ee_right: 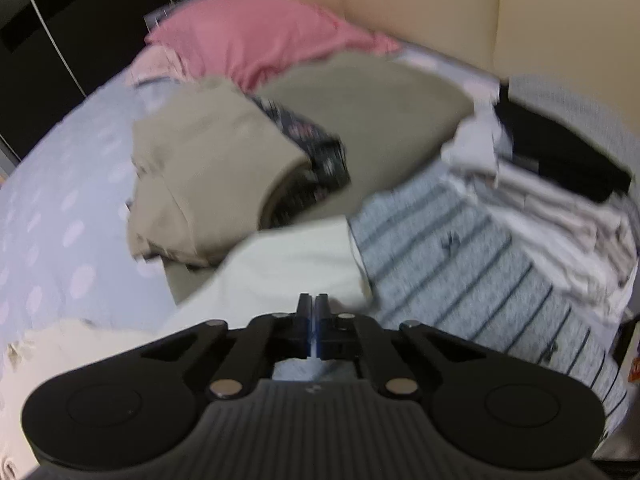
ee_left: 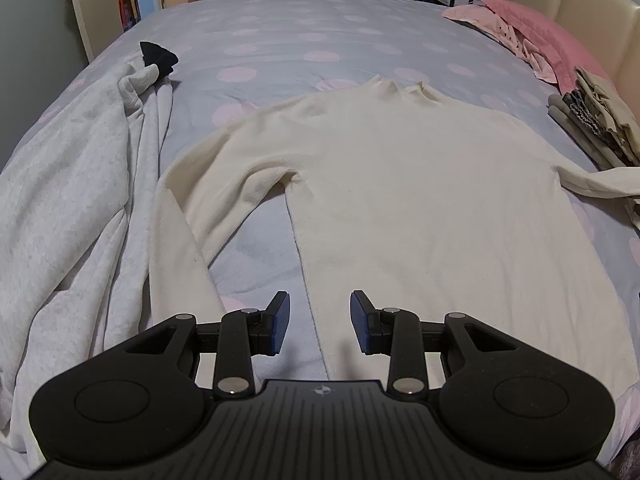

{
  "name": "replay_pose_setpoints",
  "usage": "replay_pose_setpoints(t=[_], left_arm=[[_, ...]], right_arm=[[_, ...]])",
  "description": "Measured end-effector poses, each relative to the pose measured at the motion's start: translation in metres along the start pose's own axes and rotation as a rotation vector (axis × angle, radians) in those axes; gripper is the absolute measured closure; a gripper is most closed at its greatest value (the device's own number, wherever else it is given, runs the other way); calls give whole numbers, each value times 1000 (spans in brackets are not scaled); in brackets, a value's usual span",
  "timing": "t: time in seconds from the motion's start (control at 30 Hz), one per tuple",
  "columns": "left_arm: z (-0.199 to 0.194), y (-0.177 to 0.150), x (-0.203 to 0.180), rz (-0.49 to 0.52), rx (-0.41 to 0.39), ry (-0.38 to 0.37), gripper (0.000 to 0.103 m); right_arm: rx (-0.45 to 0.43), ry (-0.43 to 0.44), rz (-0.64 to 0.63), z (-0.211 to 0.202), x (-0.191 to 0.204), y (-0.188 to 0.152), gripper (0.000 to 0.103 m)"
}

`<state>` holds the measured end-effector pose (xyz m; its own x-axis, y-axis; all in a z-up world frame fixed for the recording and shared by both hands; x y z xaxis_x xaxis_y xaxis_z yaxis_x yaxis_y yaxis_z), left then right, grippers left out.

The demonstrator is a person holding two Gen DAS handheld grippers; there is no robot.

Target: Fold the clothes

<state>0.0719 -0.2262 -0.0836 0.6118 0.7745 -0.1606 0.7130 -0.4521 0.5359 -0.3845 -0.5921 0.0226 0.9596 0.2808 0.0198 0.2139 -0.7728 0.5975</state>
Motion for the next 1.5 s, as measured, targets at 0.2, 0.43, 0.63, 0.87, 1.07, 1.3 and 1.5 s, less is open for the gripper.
replay_pose_setpoints(t=[0.2,0.43,0.63,0.87,1.07,1.3,1.5], left_arm=[[-4,2,-6,23,-18,-7,72],[-13,3,-11,37,-38,-22,72],[-7,1,-7,30,-23,0,71],[2,0,-8,43,-4,20,71],[6,-2,-13,68,2,30,71],[2,-1,-17,80,-11,17,71],[-8,1,-19,89,-36,1,71]], right_arm=[[-165,11,-45,-67,27,41,103],[-86,35,26,-55,12,24,76],[-3,32,128,-12,-16,-11,63],[28,43,234,22,-31,-26,60],[-40,52,259,23,-28,-21,95],[-170,93,176,-36,5,20,98],[-195,50,128,-69,17,24,98]])
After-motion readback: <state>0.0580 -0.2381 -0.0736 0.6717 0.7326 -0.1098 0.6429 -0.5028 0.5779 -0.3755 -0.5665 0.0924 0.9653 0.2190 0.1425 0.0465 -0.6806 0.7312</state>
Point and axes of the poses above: each gripper's, at about its wrist camera, not at the fingertips, and z roughly the way its jaws point, x to its left, y to its top, the point moved 6 cm from there along z, roughly the way its jaws point, and after that the axes turned 14 degrees about -z, right-handed, at the moved point
